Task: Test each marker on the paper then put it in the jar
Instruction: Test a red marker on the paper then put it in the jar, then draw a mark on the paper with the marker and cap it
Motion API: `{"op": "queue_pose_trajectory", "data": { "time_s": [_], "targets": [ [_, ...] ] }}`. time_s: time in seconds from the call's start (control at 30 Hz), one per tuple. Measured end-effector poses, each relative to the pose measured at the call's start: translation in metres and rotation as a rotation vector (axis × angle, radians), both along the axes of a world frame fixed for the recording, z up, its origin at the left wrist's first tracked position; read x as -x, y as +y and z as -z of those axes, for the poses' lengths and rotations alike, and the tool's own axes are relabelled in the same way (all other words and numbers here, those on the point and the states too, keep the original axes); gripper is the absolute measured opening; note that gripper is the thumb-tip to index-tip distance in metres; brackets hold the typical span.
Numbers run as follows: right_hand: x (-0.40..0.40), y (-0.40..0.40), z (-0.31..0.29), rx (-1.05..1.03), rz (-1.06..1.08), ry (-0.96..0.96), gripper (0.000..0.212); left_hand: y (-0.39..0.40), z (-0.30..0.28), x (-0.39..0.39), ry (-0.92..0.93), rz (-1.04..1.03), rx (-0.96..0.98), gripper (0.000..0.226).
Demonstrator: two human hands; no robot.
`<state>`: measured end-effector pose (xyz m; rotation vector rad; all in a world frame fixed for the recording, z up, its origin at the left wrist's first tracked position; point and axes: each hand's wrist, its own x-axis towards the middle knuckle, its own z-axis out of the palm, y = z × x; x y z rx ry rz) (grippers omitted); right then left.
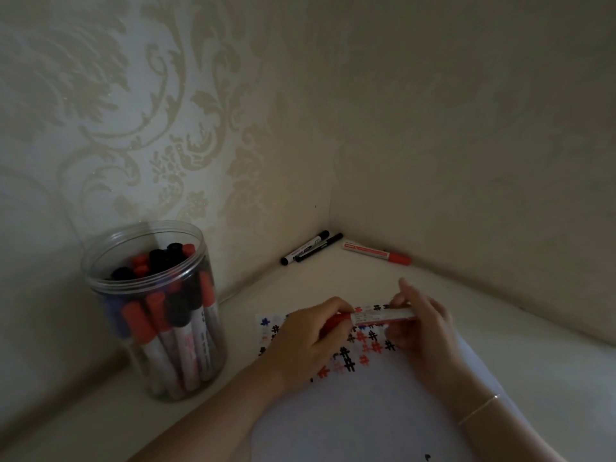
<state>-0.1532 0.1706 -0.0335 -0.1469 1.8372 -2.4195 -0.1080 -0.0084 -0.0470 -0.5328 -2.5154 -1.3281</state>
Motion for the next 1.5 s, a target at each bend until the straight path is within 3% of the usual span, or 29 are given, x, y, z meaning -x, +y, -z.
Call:
{"op": "queue_pose_trajectory", "data": {
  "time_s": [0.2, 0.47, 0.57, 0.63, 0.77, 0.87, 0.97, 1.13, 1.23, 1.37, 1.5],
  "targets": [
    [0.002, -0.014, 0.011, -0.390, 0.205, 0.284, 0.040, 0.007, -0.002, 0.002, -0.057, -0.192, -0.139, 0.039],
    [0.003, -0.025, -0.002, -0.354, 0.144, 0.296, 0.042, 0.012, -0.002, 0.002, 0.020, -0.338, -0.198, 0.044],
    [0.010, -0.028, -0.024, -0.409, 0.136, 0.309, 0.040, 0.009, -0.019, 0.000, 0.013, -0.326, -0.182, 0.032],
    [0.017, -0.030, -0.043, -0.338, 0.126, 0.274, 0.036, 0.009, -0.041, -0.005, 0.000, -0.278, -0.205, 0.023],
    [0.023, -0.044, -0.086, -0.128, 0.012, 0.253, 0.028, -0.004, -0.102, -0.019, 0.290, -0.360, -0.093, 0.016],
    [0.015, -0.070, -0.115, -0.258, -0.194, 0.317, 0.052, -0.030, -0.153, -0.035, 0.528, -0.519, -0.011, 0.021],
    [0.002, -0.102, -0.136, -0.362, -0.337, 0.376, 0.053, -0.067, -0.198, -0.051, 0.577, -0.680, 0.035, 0.014],
    [-0.008, -0.151, -0.135, -0.722, -0.464, 0.583, 0.009, -0.111, -0.231, -0.076, 0.447, -0.789, 0.381, 0.009],
    [0.004, -0.166, -0.122, -1.109, -0.503, 0.698, 0.022, -0.115, -0.228, -0.079, 0.284, -0.752, 0.557, 0.010],
    [0.038, -0.165, -0.078, -1.615, -0.405, 0.799, 0.039, -0.114, -0.211, -0.074, 0.153, -0.723, 0.625, 0.011],
    [0.067, -0.157, -0.042, -1.879, -0.276, 0.747, 0.042, -0.116, -0.205, -0.072, 0.179, -0.736, 0.640, 0.012]
  ]
}}
